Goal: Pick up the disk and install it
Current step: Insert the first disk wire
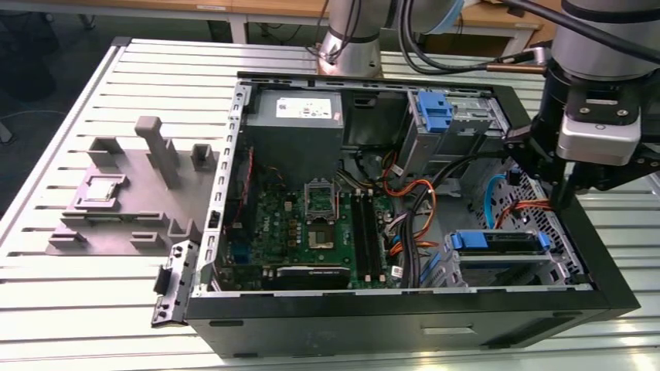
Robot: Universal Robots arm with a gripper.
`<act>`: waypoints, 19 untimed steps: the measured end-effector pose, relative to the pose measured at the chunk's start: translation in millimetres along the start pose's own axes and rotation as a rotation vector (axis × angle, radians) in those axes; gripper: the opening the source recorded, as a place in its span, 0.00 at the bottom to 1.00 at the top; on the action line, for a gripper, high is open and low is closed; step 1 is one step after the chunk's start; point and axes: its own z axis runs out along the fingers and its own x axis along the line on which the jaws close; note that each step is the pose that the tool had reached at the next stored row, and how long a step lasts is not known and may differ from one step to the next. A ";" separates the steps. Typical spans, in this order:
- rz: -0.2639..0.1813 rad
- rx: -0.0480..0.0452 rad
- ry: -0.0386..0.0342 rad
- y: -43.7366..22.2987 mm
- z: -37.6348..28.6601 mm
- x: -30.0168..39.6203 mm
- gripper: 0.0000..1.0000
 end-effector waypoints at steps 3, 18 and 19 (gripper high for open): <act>0.013 -0.0019 -0.0005 0.8 -0.6 -1.1 0.17; 0.140 -0.0167 -0.0179 1.7 -1.1 -2.5 0.17; 0.150 -0.0188 -0.0183 1.8 -1.2 -2.5 0.17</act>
